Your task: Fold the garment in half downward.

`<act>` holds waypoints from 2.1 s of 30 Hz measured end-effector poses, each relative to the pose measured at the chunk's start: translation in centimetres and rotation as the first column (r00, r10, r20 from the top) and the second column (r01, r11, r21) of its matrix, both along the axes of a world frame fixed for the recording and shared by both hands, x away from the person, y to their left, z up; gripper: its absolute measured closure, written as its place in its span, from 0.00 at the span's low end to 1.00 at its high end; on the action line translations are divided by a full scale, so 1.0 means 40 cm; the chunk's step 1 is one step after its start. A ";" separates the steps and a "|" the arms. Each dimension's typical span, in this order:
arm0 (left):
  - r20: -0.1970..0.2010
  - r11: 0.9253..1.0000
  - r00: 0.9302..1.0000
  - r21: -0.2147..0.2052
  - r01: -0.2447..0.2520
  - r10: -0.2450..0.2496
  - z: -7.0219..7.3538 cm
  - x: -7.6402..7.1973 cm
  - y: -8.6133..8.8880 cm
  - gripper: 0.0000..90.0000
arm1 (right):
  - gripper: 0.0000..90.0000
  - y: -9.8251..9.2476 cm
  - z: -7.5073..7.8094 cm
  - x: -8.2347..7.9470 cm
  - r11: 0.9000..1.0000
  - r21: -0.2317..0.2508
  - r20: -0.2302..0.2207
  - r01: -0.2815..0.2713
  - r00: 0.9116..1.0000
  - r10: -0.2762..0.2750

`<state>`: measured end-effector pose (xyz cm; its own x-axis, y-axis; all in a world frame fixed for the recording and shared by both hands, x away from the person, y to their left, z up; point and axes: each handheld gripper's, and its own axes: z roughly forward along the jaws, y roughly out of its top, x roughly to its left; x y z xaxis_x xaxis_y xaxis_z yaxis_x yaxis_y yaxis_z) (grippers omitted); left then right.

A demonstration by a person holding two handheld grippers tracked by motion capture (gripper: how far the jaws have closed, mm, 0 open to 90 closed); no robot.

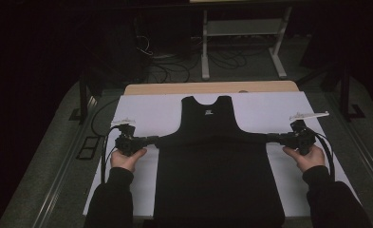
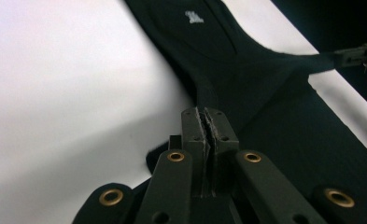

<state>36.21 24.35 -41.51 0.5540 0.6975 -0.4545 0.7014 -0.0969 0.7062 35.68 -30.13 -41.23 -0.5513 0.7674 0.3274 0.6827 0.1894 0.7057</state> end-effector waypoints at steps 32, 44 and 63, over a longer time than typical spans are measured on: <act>-0.030 0.998 0.998 0.022 0.062 -0.062 -0.016 -0.075 0.005 0.96 | 0.93 -0.007 -0.001 -0.092 0.999 0.026 -0.030 -0.028 0.999 0.029; -0.041 0.997 0.997 0.041 0.072 -0.070 -0.019 -0.095 0.005 0.96 | 0.93 -0.007 -0.007 -0.111 0.999 0.022 -0.062 -0.034 0.997 0.036; -0.058 0.995 0.995 0.042 0.088 -0.086 -0.015 -0.127 0.006 0.96 | 0.93 -0.008 -0.016 -0.144 0.998 0.031 -0.107 -0.049 0.993 0.052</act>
